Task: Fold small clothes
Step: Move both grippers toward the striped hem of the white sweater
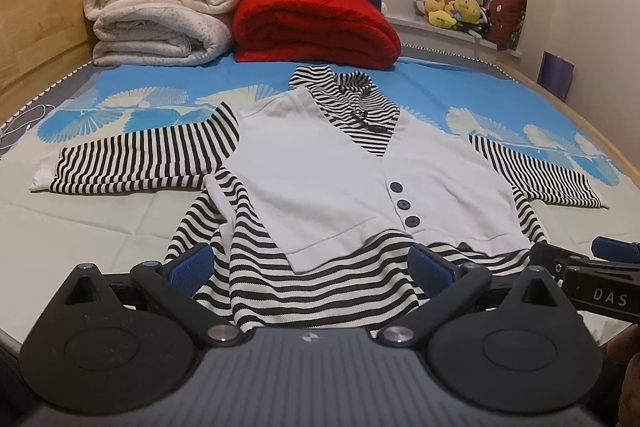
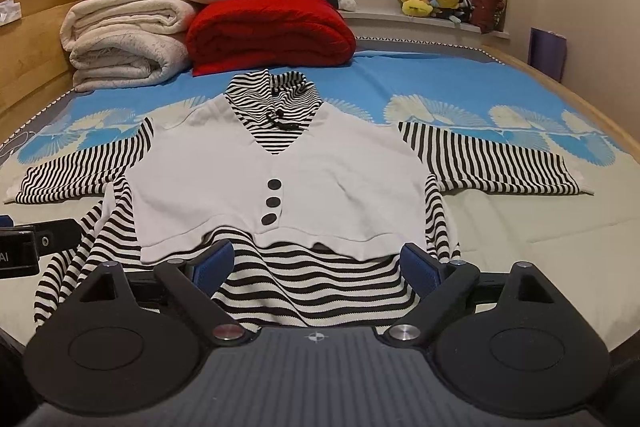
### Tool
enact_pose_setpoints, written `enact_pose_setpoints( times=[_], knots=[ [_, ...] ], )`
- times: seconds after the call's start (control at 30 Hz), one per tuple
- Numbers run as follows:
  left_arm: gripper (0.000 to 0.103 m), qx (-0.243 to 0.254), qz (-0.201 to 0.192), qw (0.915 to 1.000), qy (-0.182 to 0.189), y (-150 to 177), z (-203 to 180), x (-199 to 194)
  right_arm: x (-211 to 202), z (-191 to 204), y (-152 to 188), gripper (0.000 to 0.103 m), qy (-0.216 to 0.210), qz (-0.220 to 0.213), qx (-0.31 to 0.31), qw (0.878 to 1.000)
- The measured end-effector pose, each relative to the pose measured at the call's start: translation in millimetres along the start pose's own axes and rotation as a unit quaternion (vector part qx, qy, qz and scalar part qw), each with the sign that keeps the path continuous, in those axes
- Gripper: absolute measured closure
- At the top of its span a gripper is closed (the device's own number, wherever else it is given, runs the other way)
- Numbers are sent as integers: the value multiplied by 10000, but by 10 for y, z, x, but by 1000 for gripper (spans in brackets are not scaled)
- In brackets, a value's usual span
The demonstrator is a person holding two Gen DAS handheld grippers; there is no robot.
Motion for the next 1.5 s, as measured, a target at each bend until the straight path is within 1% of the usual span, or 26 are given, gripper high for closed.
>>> enact_pose_setpoints(
  times=[0.1,0.13,0.17,0.23,0.33,0.5,0.6,1.03,1.23,1.4,1.5],
  knots=[
    [0,12,8,10000,-9,4,-9,7,-5,-11,-9,8,8,-32,19,10000],
    [0,19,11,10000,-15,8,-12,12,-8,-19,-15,3,19,-53,31,10000],
    [0,26,13,10000,-19,10,-13,16,-13,-30,-18,1,31,-81,50,9999],
    [0,33,22,10000,-27,21,-15,21,-8,-47,-23,1,48,-89,72,9999],
    [0,12,62,10000,-29,40,-9,34,28,-71,-3,1,76,17,117,9999],
    [0,-134,260,9995,-111,107,84,88,89,-129,38,1,259,149,168,9994],
    [0,-138,306,9993,-156,136,111,116,100,-197,28,1,388,168,305,9986],
    [0,29,478,9988,-91,270,-40,242,144,-386,43,1,633,290,309,9971],
    [0,-34,691,9975,-173,364,-7,353,244,-505,134,1,787,530,282,9951],
    [0,-89,822,9962,-269,411,51,423,313,-623,259,1,915,820,337,9919],
    [0,-131,935,9948,-370,462,107,468,328,-680,317,1,969,927,366,9903]
  ],
)
Point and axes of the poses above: each gripper's, at about its wrist camera, not at the fingertips, and x roughly the way its jaws point, z to its left, y to its underside, the point moved 8 cm from there along x, roughly the way its jaws point, and after that the axes turned 10 degrees about -z, right-handed, at the moved point
